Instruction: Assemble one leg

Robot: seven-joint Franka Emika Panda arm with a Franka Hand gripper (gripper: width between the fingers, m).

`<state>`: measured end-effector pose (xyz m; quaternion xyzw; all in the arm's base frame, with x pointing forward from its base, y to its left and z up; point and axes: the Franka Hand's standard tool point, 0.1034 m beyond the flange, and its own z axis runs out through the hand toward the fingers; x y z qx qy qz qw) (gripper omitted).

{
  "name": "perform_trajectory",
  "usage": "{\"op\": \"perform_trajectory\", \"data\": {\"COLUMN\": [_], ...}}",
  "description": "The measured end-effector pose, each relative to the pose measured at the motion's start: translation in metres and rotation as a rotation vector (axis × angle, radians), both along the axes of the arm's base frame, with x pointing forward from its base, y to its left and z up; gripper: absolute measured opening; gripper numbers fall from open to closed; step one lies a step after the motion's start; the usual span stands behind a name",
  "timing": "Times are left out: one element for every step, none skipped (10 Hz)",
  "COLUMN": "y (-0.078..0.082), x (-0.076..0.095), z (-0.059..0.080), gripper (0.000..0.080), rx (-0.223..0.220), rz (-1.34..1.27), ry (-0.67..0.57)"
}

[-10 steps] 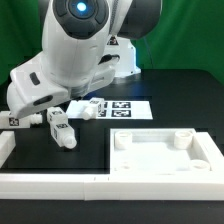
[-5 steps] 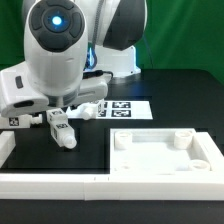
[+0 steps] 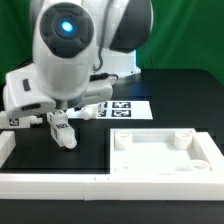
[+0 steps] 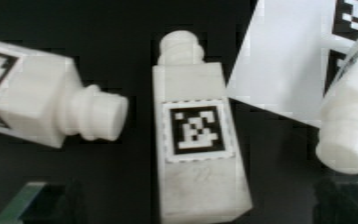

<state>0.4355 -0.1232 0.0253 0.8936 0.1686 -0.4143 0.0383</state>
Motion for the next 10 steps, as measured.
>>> {"op": "perform_trajectory", "data": {"y": [-0.0023, -0.0089, -0.0086, -0.0075, -0.0071, -0.0052, -0.0051, -0.0073, -0.0082, -0.0073], "x": [-0.0024, -0.003, -0.0025, -0.0023, -0.0025, -0.0046, -0.0074, -0.0096, -0.0122, -0.0118], "z": [-0.0055, -0.0065, -0.0063, -0.0064, -0.0067, -0.0078, -0.0087, -0.0092, -0.0105, -0.0105], "gripper": [0.0649, 0.0649, 0.0649, 0.0649, 0.0649, 0.0649, 0.0649, 0.0649, 0.0649, 0.0649], "rx": [0.015, 0.021, 0.021, 0.023, 0.021, 0.021, 0.022, 0.021, 0.021, 0.022], "rz": [0.01, 0.013, 0.015, 0.019, 0.022, 0.026, 0.026, 0.024, 0.02, 0.021], "ry": [0.007, 0.002, 0.001, 0.002, 0.004, 0.009, 0.015, 0.018, 0.02, 0.02]}}
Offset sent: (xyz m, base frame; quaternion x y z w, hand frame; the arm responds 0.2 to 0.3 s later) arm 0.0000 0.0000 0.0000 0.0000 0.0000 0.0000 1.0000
